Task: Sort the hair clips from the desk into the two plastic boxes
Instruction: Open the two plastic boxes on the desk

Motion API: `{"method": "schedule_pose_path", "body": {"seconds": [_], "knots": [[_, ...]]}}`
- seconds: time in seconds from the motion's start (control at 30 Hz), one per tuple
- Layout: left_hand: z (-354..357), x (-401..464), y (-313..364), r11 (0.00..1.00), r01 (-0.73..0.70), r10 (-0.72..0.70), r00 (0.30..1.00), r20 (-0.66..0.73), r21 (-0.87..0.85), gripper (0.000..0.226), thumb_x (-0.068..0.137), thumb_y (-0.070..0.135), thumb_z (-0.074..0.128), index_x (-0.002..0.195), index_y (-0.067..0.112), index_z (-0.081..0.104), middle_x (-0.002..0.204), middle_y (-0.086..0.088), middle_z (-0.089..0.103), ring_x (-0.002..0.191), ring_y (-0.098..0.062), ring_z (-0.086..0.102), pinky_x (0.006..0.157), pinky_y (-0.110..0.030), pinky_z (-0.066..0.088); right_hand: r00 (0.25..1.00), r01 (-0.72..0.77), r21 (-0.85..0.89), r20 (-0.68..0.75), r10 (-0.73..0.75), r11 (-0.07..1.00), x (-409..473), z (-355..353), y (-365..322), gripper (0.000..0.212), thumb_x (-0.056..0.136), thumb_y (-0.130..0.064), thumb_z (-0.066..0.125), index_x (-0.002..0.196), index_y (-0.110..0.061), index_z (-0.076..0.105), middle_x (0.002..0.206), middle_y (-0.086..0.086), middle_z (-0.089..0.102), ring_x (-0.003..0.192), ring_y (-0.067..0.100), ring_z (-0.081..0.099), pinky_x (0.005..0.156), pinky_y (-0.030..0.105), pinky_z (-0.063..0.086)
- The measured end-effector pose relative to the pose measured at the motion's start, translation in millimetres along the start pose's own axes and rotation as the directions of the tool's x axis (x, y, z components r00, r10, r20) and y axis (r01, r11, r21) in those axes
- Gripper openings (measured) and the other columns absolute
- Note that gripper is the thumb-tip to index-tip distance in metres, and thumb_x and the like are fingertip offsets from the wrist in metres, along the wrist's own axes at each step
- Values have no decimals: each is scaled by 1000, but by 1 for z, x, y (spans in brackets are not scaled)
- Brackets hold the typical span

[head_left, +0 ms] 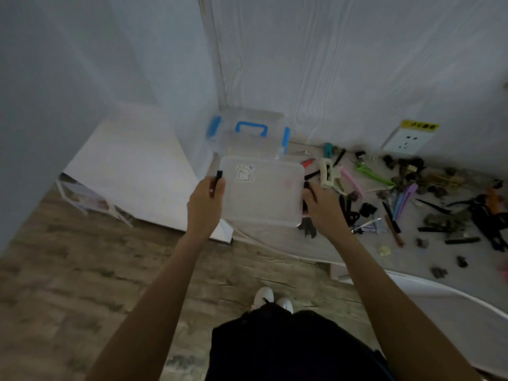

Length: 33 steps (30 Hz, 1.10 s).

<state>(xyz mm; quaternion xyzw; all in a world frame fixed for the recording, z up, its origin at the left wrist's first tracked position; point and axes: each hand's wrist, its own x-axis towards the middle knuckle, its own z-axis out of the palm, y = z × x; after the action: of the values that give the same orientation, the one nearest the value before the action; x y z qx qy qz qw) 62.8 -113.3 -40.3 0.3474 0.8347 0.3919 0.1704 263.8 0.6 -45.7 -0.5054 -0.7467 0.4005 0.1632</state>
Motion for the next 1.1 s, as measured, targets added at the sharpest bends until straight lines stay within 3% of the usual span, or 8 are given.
{"method": "schedule_pose_path", "body": {"seconds": [0.1,0.23,0.33,0.5,0.83,0.93,1.03,1.1], "knots": [[4,-11,-22,995,98,-98,995,-1,14,40,100,22,32,61,14,37,59,-2,42,58,-18,41,62,-30,30,991,-87,11,101,86,996,-5,14,12,24,98,-19,37,106,-7,56,94,19,65,84,35,63,80,52,52],[10,-6,-34,992,98,-105,991,83,84,35,100,19,33,68,6,42,58,-2,42,65,-23,44,56,-32,29,969,-112,32,227,102,993,-13,26,18,56,96,-27,46,145,-14,22,128,17,53,108,29,56,96,41,45],[13,7,-41,982,175,-186,965,186,72,38,100,23,31,83,-1,55,79,-19,59,78,-30,55,65,-34,42,960,122,-190,272,-67,974,-13,29,20,84,84,-52,55,148,-23,9,156,9,8,142,26,12,114,45,18],[15,15,-47,981,186,-195,950,245,57,39,100,28,34,108,4,63,101,-19,65,95,-33,60,85,-37,49,856,457,-508,474,-205,730,6,38,9,103,60,-71,66,143,-35,14,154,12,-20,139,38,-24,110,62,-11],[20,22,-56,892,432,-390,885,255,-135,27,97,24,43,89,8,63,80,-11,59,72,-24,53,63,-27,43,844,314,-232,513,-158,921,26,34,0,100,53,-61,79,133,-48,22,152,4,7,141,29,0,114,57,10],[17,27,-65,840,495,-442,862,250,-223,29,96,31,46,90,10,66,84,-12,61,81,-29,60,79,-45,52,842,207,-16,512,-170,978,27,21,-8,87,63,-48,80,134,-39,30,142,-5,24,133,17,19,114,46,21],[16,23,-66,936,346,-340,936,92,-65,41,92,41,50,121,13,54,113,-10,59,104,-30,56,92,-43,45,850,82,159,504,-153,984,27,-9,-9,74,71,-35,78,132,-34,36,133,-11,29,125,11,27,103,30,26],[15,12,-56,994,-45,51,997,-58,100,51,85,47,58,123,13,51,125,-9,53,115,-25,48,99,-34,36,897,159,46,410,-164,986,26,-28,4,82,59,-56,76,130,-38,38,131,-11,35,124,14,33,103,33,29]]}}
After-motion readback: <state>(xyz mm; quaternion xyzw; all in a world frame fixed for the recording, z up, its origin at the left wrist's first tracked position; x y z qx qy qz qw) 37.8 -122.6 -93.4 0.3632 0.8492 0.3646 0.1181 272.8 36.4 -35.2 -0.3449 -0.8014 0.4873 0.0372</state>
